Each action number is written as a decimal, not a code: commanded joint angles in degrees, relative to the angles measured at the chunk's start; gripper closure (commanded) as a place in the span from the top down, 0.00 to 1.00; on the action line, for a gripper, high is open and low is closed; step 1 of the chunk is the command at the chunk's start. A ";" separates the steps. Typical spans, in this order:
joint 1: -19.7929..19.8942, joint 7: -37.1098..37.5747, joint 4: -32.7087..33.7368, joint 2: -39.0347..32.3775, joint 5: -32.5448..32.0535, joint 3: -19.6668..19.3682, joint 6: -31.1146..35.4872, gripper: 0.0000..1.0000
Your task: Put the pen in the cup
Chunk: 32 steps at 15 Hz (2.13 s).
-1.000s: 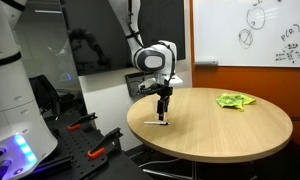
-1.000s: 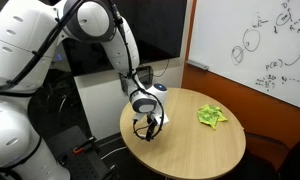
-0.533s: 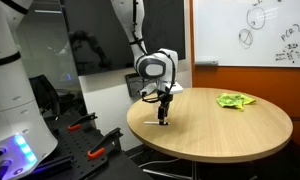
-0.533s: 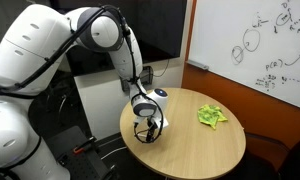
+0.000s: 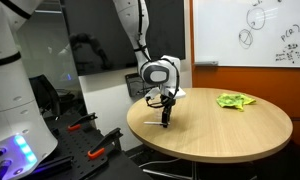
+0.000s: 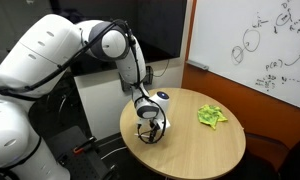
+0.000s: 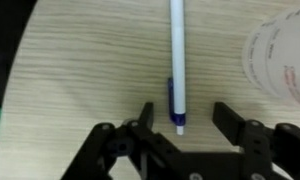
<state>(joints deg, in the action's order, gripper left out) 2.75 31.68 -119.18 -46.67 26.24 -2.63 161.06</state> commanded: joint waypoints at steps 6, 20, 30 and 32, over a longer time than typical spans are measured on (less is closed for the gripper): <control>-1.53 1.10 2.02 -0.28 -0.13 -1.90 -4.12 0.02; -8.96 -2.06 -9.31 9.93 -6.54 -10.84 12.94 0.04; -9.55 -19.56 -18.03 19.69 -16.10 -8.39 25.88 0.04; -7.09 -23.57 -17.99 21.32 -19.20 -5.64 25.33 0.04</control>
<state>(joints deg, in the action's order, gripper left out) -8.78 14.08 -135.75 -28.71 11.03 -12.34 187.38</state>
